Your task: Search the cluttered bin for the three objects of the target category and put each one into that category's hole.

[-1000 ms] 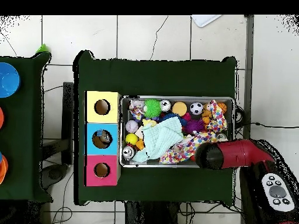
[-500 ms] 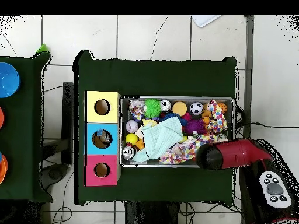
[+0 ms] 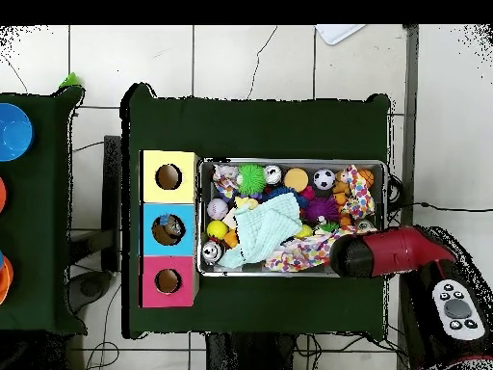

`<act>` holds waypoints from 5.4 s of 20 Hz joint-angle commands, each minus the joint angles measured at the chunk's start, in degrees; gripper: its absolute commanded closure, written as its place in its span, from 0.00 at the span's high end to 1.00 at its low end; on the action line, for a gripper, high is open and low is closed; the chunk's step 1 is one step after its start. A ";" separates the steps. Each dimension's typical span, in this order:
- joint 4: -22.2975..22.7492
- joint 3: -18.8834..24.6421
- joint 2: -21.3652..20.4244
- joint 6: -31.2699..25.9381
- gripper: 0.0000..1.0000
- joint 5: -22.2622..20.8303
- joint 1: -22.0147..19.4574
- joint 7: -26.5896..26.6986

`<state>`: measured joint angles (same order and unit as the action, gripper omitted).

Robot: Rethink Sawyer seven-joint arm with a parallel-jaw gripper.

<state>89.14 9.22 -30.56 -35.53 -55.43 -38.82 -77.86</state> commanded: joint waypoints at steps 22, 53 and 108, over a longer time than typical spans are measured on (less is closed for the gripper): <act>10.27 11.74 -8.24 -9.67 0.00 20.03 -7.13 5.30; 14.19 6.91 -13.45 -11.45 0.00 36.30 10.82 -9.16; 0.16 11.87 -13.26 -16.17 1.00 36.66 3.51 9.29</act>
<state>95.58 16.93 -45.55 -44.19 -15.79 -33.40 -77.86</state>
